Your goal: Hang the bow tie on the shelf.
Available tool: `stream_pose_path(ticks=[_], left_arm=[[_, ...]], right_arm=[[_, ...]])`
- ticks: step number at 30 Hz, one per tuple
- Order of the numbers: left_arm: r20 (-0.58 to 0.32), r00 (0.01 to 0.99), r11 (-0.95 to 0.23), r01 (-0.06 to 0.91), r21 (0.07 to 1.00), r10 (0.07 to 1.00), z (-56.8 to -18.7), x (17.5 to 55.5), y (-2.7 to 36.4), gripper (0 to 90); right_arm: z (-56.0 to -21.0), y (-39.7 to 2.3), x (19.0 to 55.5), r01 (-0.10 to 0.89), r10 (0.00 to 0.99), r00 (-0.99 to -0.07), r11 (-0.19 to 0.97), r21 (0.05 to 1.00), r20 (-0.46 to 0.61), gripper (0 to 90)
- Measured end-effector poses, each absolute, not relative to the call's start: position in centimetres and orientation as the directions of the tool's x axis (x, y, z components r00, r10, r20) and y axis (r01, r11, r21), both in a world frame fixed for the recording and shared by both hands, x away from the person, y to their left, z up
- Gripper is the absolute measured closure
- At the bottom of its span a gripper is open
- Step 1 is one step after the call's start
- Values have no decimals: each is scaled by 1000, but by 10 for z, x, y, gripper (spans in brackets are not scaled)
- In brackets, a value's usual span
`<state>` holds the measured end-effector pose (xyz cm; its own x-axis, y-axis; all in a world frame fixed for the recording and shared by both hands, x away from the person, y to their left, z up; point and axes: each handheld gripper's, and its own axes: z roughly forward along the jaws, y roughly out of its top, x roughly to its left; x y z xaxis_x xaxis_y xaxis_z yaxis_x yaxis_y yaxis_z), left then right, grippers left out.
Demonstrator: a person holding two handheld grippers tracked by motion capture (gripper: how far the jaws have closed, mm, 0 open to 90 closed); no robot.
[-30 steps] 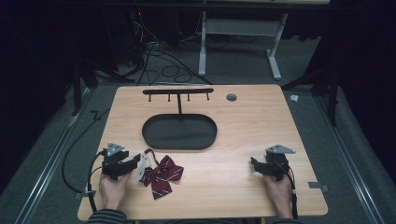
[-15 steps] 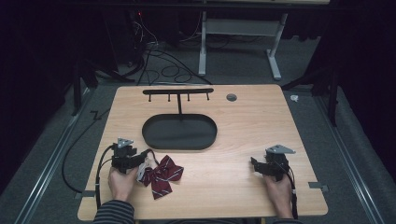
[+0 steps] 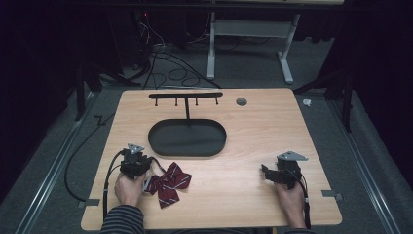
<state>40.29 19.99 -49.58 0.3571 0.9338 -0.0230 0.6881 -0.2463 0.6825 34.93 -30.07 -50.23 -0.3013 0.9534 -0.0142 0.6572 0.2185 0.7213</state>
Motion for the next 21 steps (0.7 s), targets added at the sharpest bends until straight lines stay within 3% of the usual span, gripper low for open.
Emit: stream_pose_path(ticks=[6, 21], left_arm=[[-38, 386, -262, 690, 674, 922, -495, 402, 203, 863], [-102, 440, -241, 654, 717, 892, -475, 385, 206, 873]], right_arm=[[-502, -300, 349, 657, 952, -305, 221, 721, -14, 287], [-502, -300, 349, 657, 951, -308, 223, 720, -13, 286]])
